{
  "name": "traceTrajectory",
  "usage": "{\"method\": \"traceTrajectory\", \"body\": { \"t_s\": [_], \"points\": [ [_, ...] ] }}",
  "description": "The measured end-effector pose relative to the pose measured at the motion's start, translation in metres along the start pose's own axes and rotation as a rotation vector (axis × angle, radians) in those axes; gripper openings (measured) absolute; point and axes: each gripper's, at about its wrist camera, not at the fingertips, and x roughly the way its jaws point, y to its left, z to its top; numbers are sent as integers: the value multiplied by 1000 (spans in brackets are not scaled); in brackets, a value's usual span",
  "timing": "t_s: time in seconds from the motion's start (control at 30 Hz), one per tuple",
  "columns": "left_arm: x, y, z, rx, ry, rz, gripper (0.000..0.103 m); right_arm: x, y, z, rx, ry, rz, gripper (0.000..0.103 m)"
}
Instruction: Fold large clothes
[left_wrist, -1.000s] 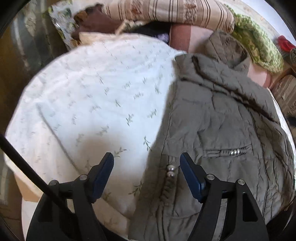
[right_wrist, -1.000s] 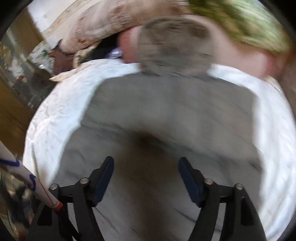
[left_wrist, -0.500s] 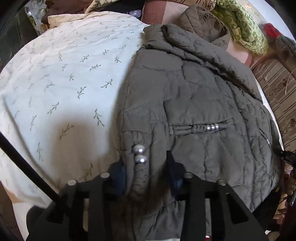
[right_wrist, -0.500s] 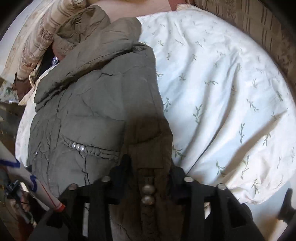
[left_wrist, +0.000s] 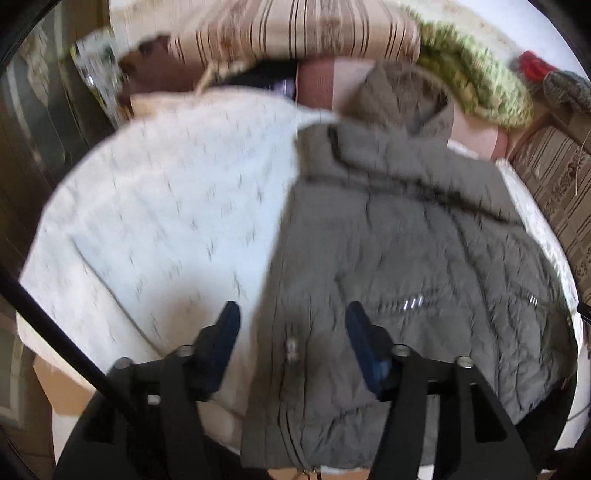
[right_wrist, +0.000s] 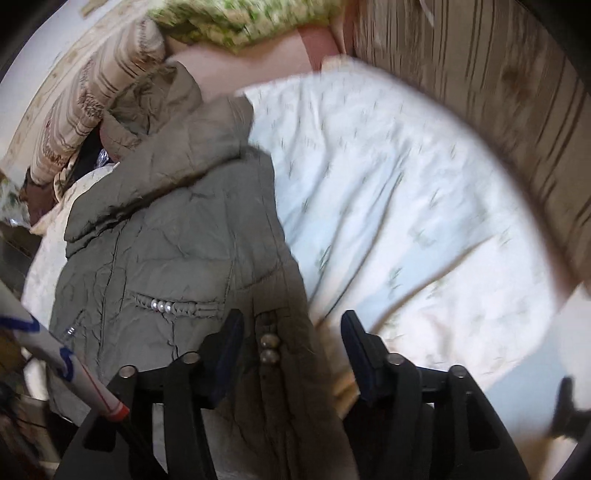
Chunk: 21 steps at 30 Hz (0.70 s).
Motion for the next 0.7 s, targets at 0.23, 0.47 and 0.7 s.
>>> {"method": "traceTrajectory", "body": {
  "t_s": [0.23,0.47,0.7],
  "points": [
    [22,-45,25,105,-41,-22,64,-37,56,11,-146,-123,27,77],
    [76,-74,56,125,-96,-51,67,-8,144,42,-214,-41,141,77],
    [151,-55,78,100,-85,14,68,36,235,103,-267,-31,148,77]
  ]
}}
